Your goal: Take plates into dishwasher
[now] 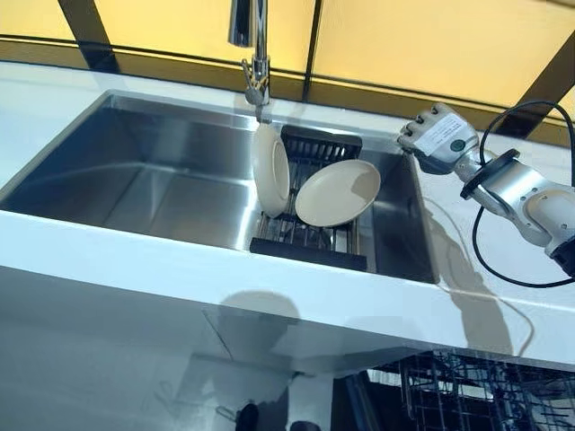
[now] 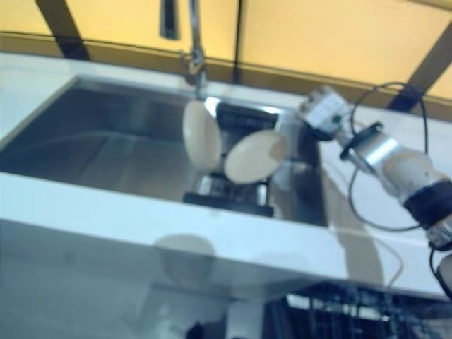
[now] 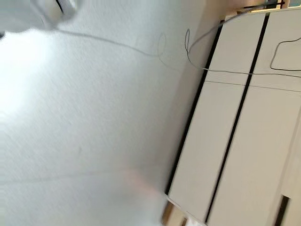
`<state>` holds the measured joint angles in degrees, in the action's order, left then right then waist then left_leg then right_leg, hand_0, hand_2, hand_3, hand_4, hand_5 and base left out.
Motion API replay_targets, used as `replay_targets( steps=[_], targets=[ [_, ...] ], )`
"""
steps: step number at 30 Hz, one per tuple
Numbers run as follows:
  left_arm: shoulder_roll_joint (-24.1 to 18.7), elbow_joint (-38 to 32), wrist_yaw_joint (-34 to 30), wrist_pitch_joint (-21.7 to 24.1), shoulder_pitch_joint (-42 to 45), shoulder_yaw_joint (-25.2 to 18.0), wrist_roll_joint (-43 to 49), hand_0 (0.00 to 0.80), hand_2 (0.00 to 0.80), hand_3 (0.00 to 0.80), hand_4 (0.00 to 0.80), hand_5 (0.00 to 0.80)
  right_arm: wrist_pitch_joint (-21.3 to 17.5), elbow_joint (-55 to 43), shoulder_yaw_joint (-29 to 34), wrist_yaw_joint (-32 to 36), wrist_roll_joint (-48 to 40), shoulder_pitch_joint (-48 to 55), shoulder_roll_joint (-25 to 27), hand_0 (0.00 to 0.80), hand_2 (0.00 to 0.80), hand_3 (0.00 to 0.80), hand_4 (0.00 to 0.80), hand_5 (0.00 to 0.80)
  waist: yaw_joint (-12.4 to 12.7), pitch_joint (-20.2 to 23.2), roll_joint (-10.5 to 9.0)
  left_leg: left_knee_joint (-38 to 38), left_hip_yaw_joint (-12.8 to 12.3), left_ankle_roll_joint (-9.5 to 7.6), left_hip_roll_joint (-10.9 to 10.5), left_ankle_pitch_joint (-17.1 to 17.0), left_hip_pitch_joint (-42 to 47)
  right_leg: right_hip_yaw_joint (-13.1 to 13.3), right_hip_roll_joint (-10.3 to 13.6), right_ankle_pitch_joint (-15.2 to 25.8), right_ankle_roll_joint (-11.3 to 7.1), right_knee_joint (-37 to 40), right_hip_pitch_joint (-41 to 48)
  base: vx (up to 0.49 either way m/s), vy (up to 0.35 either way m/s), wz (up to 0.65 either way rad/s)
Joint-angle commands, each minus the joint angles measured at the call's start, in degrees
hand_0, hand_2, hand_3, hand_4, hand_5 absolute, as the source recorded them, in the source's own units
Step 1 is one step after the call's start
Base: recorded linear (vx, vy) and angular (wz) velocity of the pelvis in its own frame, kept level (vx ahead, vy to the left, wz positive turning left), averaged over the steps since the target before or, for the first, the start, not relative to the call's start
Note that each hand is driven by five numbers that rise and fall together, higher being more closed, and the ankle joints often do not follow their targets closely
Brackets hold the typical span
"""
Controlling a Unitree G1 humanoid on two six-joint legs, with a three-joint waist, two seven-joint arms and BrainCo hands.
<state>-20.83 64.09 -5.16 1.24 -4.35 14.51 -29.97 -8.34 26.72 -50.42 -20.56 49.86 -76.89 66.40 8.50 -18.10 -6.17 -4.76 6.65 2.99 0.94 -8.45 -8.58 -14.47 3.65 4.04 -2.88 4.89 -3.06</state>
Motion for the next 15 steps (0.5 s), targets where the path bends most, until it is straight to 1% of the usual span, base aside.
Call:
replay_targets(
  steps=[1, 8, 9, 10, 11, 12, 15],
  targets=[
    [-0.19, 1.46, -0.09, -0.38, 3.69, 0.34, 2.89, 0.000, 0.000, 0.000, 0.000, 0.000, 0.63, 1.08, -3.48, -2.69, -3.62, -4.74, 2.13, 0.800, 0.800, 0.800, 0.800, 0.800, -0.32, 6.18, -1.70, -0.24, -3.71, -0.90, -0.74, 5.82, 3.35, 0.81, 2.79, 0.80, -4.58, 0.11, 0.35, 0.054, 0.007, -0.01],
    [-0.16, 1.54, -0.39, -1.24, 4.43, 0.25, 3.95, 0.000, 0.000, 0.000, 0.000, 0.000, -0.62, 2.01, -2.03, -3.32, -5.76, -3.15, 2.32, 0.800, 0.800, 0.800, 0.800, 0.800, -0.23, 7.95, -1.73, -0.24, -3.56, -0.94, -0.90, 6.19, 4.69, 0.89, 2.80, 0.47, -4.64, 0.11, 1.69, 0.021, 0.006, 0.00],
    [-0.17, 1.57, -0.40, -1.38, 4.45, 0.29, 4.02, 0.000, 0.000, 0.000, 0.000, 0.000, -0.67, 1.87, -1.61, -3.04, -6.24, -2.73, 2.17, 0.671, 0.671, 0.671, 0.671, 0.671, -0.18, 8.02, -1.75, -0.24, -3.53, -0.95, -0.92, 6.22, 4.82, 0.86, 2.82, 0.45, -4.65, 0.11, 1.80, 0.031, 0.010, 0.00],
    [-0.09, 1.59, -0.29, -1.57, 4.45, 0.35, 4.05, 0.000, 0.000, 0.000, 0.000, 0.000, -0.87, 1.73, -1.33, -2.62, -7.10, -2.41, 1.96, 0.398, 0.398, 0.398, 0.398, 0.398, -0.13, 8.08, -1.73, -0.24, -3.51, -0.98, -0.92, 6.27, 4.91, 0.84, 2.85, 0.41, -4.65, 0.11, 1.89, 0.000, 0.000, 0.00],
    [-0.07, 1.58, -0.29, -1.61, 4.42, 0.41, 4.02, 0.000, 0.000, 0.000, 0.000, 0.000, -0.88, 1.64, -1.18, -2.39, -7.24, -2.22, 1.76, 0.154, 0.154, 0.154, 0.154, 0.154, -0.08, 8.05, -1.72, -0.24, -3.49, -0.98, -0.93, 6.27, 4.91, 0.83, 2.85, 0.40, -4.64, 0.11, 1.91, 0.000, 0.000, 0.00],
    [-0.08, 1.58, -0.31, -1.63, 4.38, 0.45, 3.98, 0.000, 0.000, 0.000, 0.000, 0.000, -0.92, 1.65, -1.05, -2.28, -7.23, -2.06, 1.59, 0.000, 0.000, 0.000, 0.000, 0.000, -0.04, 7.99, -1.70, -0.24, -3.47, -0.99, -0.94, 6.28, 4.92, 0.81, 2.86, 0.41, -4.64, 0.11, 1.90, 0.000, 0.000, 0.00],
    [0.17, 1.59, -0.15, -1.58, 3.91, 0.94, 3.47, 0.000, 0.000, 0.000, 0.000, 0.000, -1.97, 1.62, -0.66, -2.14, -5.74, -1.14, 0.09, 0.000, 0.000, 0.000, 0.000, 0.000, 0.34, 7.15, -1.42, -0.24, -3.22, -1.10, -1.00, 6.23, 4.60, 0.65, 2.92, 0.52, -4.59, 0.11, 1.58, -0.013, 0.005, 0.00]
  ],
)
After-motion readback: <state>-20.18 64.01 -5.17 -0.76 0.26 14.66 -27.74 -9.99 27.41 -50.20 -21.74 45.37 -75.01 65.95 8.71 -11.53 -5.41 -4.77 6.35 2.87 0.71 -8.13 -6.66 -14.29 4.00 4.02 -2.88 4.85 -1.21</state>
